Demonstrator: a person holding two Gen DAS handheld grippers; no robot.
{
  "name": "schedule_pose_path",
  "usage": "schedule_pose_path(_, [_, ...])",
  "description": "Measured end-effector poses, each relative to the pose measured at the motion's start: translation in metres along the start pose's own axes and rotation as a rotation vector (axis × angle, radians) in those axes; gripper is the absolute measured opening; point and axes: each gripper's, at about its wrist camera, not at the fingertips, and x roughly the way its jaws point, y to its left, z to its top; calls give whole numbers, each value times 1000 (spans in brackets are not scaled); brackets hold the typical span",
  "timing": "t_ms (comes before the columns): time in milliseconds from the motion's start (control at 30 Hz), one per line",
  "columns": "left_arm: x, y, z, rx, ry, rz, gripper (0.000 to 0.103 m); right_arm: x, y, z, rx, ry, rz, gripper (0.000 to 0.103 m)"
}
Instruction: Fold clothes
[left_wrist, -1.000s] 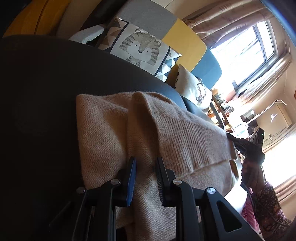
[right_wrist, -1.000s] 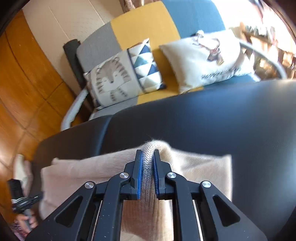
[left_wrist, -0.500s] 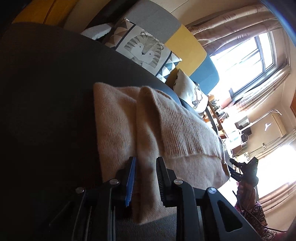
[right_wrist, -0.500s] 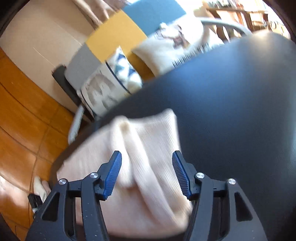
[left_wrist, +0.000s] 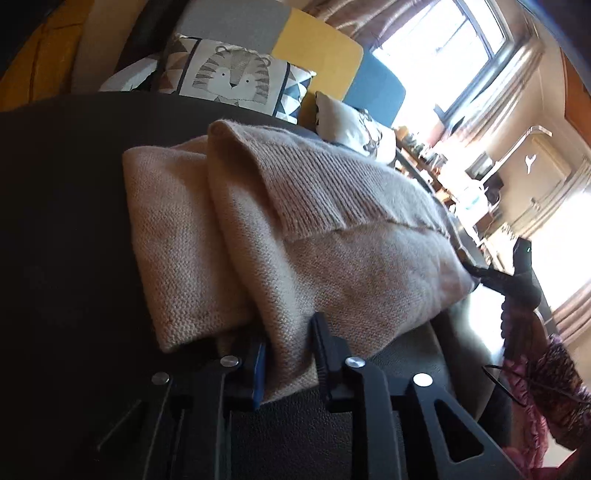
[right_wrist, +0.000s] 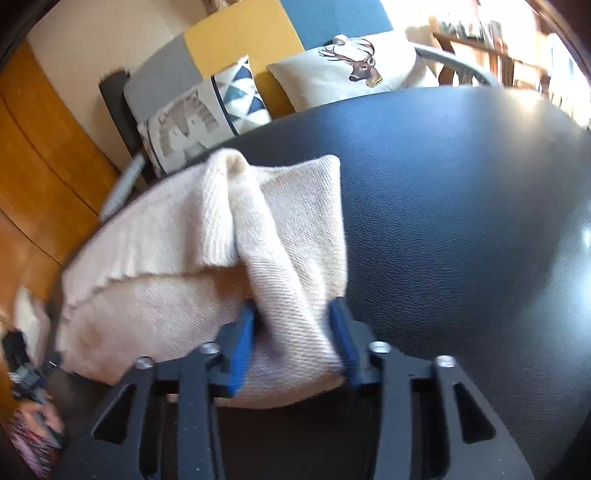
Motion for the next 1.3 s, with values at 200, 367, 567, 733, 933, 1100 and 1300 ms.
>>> schedule_pose_path(200, [-19,11,-7,7,65,1,9,-15,-11,-22,61,22,66,22])
schedule_pose_path(367, [-46,6,-25,65,60,42,9,-35,-18,-60,98,38,125,21])
schedule_pose_path(567, [-75,-1,-43,133,48,88,10,-66,0,-98,35,65,145,24])
schedule_pose_path(733, [-63,-33,-18,172,-39,101,10,-107,9,-95,40,-147,140,24])
schedule_pose_path(933, [-48,-71,13,218,-144,116,10,-92,51,-76,-135,-94,117,12])
schedule_pose_path(1100, [-21,-96,33,266,-180,143,10,-69,52,-70,-148,-69,54,12])
schedule_pose_path(1300, [15,-89,19,268,-164,121,11,-49,40,-60,-96,-97,-1,12])
